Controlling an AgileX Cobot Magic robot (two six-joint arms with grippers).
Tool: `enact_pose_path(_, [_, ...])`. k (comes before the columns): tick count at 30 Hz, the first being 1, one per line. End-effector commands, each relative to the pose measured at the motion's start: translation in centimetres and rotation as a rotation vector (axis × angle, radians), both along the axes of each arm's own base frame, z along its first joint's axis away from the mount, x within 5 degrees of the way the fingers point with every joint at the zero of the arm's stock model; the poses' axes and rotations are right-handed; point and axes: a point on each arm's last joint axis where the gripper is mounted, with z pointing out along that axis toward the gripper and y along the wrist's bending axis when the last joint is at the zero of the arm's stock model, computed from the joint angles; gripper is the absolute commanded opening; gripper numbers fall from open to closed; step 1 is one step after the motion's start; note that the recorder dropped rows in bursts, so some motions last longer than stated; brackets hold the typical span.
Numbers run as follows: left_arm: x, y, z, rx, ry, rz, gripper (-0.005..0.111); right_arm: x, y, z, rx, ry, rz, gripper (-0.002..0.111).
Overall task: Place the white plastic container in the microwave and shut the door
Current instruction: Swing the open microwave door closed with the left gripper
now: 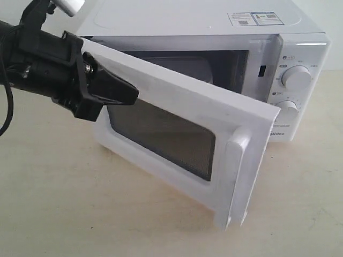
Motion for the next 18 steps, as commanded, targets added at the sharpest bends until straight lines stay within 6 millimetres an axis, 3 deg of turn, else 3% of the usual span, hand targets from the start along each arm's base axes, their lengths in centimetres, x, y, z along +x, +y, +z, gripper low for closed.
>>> enact_pose_path(1, [-0.3, -0.2, -0.1, 0.004, -0.004, -0.051, 0.004, 0.0, -0.1, 0.1, 0.000, -0.010, -0.010, 0.000])
enact_pose_path(10, [0.2, -0.4, 0.0, -0.011, -0.060, -0.030, 0.004, 0.0, -0.1, 0.1, 0.000, -0.010, -0.010, 0.000])
enact_pose_path(18, [-1.2, -2.2, -0.3, 0.041, -0.100, -0.133, 0.004, 0.0, -0.1, 0.1, 0.000, -0.010, -0.010, 0.000])
